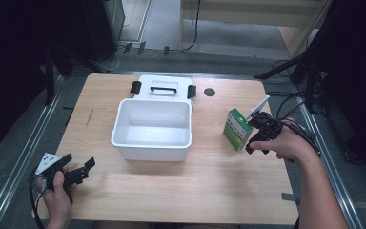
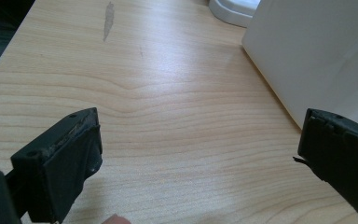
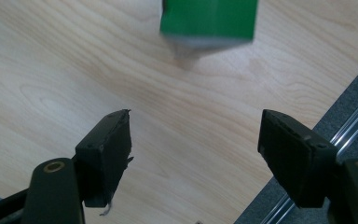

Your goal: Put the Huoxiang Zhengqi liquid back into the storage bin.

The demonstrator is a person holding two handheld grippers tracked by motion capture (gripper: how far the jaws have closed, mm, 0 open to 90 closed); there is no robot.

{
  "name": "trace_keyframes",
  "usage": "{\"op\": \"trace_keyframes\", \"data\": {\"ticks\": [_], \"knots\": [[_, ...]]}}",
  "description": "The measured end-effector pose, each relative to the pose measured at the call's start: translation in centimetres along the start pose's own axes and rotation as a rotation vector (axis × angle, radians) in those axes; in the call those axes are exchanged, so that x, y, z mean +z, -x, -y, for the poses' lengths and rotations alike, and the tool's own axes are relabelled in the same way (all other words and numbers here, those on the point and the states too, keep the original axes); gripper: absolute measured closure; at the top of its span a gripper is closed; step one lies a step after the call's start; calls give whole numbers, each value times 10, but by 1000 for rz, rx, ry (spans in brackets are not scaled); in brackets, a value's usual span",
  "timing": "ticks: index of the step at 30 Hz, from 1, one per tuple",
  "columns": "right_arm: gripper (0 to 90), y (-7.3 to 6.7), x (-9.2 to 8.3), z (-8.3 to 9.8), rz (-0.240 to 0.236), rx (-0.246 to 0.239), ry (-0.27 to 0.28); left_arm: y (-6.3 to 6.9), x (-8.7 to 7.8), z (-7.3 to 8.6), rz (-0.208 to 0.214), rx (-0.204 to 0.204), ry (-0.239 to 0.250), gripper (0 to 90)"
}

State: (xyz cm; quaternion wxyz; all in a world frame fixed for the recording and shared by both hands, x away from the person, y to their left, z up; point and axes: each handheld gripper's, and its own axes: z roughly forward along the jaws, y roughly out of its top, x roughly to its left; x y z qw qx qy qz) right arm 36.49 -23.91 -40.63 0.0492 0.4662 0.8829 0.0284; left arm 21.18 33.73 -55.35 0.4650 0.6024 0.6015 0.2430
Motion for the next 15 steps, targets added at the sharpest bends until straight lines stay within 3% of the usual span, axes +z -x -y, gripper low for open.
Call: {"op": "trace_keyframes", "data": {"ticks": [2, 6, 10, 15], "knots": [[246, 2, -4, -10, -3, 32, 11, 0, 0, 0, -1, 4, -2, 2], [228, 1, -8, -23, -20, 40, 30, 0, 0, 0, -1, 2, -1, 1], [217, 0, -7, -33, -1, 35, 29, 0, 0, 0, 0, 3, -1, 1], [214, 1, -3, -48, -23, 48, 47, 0, 0, 0, 0, 1, -1, 1]]}}
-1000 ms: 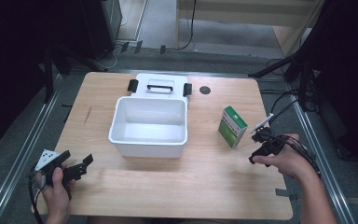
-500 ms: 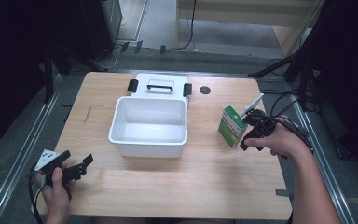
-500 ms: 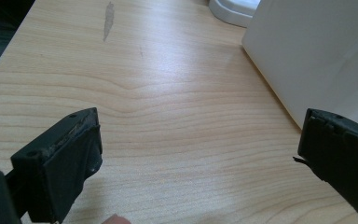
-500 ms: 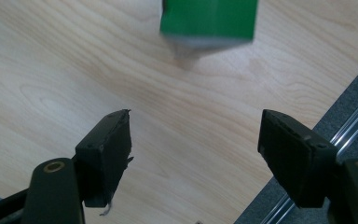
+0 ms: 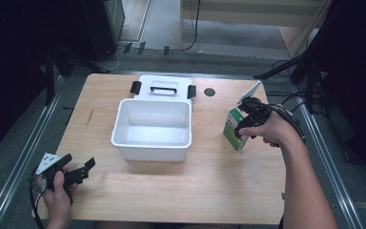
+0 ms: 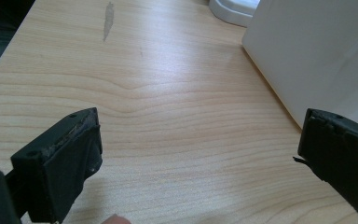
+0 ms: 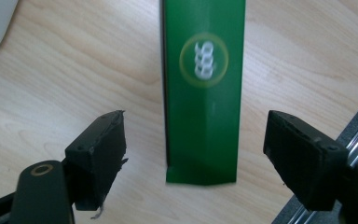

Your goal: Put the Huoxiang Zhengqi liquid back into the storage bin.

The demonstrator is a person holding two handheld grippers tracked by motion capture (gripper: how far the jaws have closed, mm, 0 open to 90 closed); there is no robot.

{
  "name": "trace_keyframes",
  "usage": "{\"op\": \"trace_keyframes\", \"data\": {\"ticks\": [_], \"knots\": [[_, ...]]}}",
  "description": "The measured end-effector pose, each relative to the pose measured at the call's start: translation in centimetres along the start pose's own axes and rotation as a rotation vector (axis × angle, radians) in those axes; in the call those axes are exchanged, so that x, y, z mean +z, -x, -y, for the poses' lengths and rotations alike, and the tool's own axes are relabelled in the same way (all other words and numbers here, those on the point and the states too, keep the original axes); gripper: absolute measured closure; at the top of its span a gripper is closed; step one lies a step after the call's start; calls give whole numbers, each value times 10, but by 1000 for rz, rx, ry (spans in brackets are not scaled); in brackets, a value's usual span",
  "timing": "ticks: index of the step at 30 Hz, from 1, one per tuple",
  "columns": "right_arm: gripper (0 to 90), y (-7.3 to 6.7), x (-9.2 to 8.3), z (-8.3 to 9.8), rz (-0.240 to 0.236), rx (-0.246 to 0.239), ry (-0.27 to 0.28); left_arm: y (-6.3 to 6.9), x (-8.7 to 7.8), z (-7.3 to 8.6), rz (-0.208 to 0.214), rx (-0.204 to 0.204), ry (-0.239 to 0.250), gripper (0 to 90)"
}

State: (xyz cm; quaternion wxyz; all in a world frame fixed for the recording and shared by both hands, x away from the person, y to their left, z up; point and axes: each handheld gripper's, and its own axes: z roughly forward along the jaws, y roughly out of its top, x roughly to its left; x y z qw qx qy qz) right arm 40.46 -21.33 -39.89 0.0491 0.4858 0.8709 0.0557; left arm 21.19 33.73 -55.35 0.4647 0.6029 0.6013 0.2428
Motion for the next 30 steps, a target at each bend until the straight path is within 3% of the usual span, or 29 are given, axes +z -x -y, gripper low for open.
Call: {"op": "trace_keyframes", "data": {"ticks": [6, 9, 10, 16, 20, 27, 28, 29, 30], "knots": [[287, 3, 6, -15, 18, 39, 11, 0, 0, 0, -1, -2, -1, 1], [354, 4, 7, -19, 9, 60, 11, 0, 0, 0, -3, -3, -2, 1], [398, 6, 9, -23, -21, 79, 9, 0, 0, 0, -3, -3, -1, 1], [522, 1, 16, -30, -25, 51, -11, 0, 0, 0, -2, -5, -2, 1], [637, -2, 16, -31, 3, 19, -18, -1, 0, 0, 1, -9, -3, 2], [645, -6, 11, -30, 18, -72, -15, -1, 0, 0, -2, -12, -1, 1], [646, -10, 6, -29, 28, -156, 0, -1, 0, 0, -1, -11, -1, 1], [646, -11, 3, -29, 36, -191, 4, -1, 0, 0, -1, -11, -1, 1], [646, -11, 3, -29, 36, -191, 4, -1, 0, 0, -1, -11, -1, 2]]}}
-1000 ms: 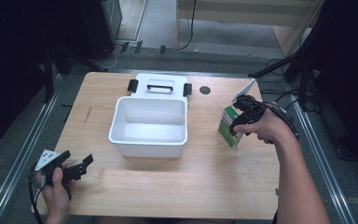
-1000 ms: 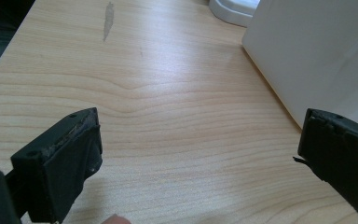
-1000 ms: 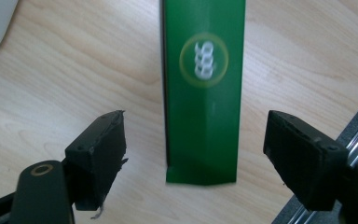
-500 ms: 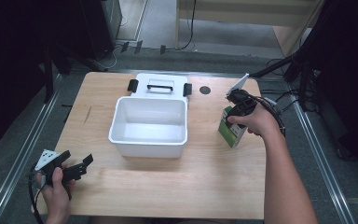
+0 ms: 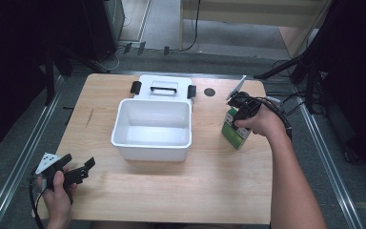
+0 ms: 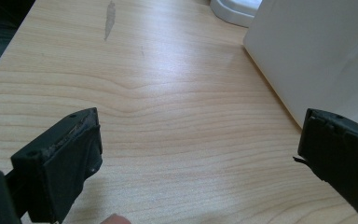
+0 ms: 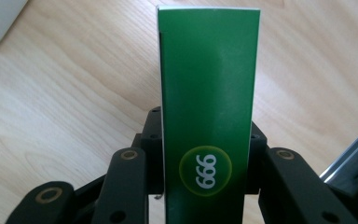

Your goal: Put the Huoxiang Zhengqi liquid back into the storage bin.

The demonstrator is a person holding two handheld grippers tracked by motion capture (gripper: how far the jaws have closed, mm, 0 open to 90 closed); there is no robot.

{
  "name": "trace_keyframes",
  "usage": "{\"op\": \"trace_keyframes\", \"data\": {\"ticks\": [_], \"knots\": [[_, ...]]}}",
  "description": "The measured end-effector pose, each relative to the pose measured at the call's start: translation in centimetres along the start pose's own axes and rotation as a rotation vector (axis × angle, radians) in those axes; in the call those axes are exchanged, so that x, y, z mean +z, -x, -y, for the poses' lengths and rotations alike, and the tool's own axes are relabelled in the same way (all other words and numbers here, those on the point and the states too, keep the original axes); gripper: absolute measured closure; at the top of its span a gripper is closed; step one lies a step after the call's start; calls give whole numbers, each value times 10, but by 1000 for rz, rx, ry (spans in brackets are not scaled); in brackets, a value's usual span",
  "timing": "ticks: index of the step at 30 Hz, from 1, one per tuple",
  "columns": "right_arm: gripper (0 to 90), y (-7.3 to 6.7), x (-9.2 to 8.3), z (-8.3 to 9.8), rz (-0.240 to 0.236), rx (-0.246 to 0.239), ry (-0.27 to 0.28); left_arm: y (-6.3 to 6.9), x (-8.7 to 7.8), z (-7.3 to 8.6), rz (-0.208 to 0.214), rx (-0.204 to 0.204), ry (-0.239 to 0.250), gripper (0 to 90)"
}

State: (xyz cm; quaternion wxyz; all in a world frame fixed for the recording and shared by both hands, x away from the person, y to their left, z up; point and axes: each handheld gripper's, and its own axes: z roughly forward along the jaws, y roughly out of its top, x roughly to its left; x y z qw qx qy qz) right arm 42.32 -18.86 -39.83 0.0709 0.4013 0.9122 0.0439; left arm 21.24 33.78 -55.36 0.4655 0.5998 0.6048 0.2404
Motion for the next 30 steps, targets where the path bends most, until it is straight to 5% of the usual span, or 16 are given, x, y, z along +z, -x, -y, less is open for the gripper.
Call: {"op": "trace_keyframes", "data": {"ticks": [3, 5, 7, 10, 30], "knots": [[645, -9, -9, 1, 9, -138, 16, 0, 0, 0, -1, 1, 0, 1], [644, -12, -12, 2, 5, -171, 14, 0, 0, 0, -1, 2, -1, 1], [644, -20, -21, 3, -15, -292, 17, 0, 0, 0, -2, 2, 1, 2], [644, -27, -31, 3, -42, -364, 34, 0, 0, 0, -4, 3, 5, 1], [643, -52, -81, -15, -26, -543, 101, 0, 0, 0, -3, 3, 3, 1]]}}
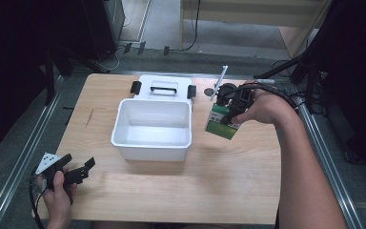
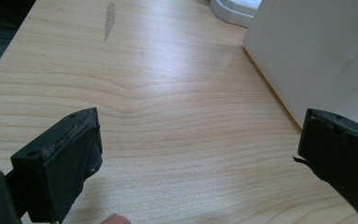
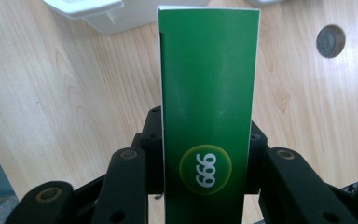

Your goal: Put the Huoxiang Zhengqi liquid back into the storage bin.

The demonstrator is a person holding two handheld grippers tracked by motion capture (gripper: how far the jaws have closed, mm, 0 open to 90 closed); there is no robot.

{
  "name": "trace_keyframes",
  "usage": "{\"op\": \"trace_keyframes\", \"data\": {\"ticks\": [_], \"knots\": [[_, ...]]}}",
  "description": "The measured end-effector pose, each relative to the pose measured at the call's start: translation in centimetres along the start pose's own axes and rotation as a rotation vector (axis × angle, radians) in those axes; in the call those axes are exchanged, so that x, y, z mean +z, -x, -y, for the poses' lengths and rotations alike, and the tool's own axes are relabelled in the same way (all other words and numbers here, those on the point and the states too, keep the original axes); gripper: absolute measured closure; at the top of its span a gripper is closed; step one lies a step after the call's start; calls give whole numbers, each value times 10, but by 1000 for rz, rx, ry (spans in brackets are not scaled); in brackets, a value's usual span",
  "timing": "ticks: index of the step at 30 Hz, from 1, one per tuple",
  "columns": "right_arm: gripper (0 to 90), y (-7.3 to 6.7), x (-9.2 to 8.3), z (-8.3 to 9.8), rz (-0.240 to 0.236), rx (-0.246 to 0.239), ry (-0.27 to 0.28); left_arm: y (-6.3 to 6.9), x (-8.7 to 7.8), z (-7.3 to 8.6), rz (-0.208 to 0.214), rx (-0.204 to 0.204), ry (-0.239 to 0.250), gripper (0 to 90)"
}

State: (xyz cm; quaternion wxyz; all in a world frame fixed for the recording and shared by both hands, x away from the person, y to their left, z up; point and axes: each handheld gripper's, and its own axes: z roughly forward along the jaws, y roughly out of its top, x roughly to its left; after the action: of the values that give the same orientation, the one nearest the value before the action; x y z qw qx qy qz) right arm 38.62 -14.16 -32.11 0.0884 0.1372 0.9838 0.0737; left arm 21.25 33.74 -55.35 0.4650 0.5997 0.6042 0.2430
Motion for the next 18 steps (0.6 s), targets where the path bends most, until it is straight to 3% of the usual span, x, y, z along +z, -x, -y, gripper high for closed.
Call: {"op": "trace_keyframes", "data": {"ticks": [11, 18], "knots": [[643, 0, -24, -17, 17, -41, 5, 0, 0, 0, 1, 0, -2, 2], [643, -2, -33, -31, 4, -48, 18, 0, 0, 0, 0, 3, -2, 1]]}}
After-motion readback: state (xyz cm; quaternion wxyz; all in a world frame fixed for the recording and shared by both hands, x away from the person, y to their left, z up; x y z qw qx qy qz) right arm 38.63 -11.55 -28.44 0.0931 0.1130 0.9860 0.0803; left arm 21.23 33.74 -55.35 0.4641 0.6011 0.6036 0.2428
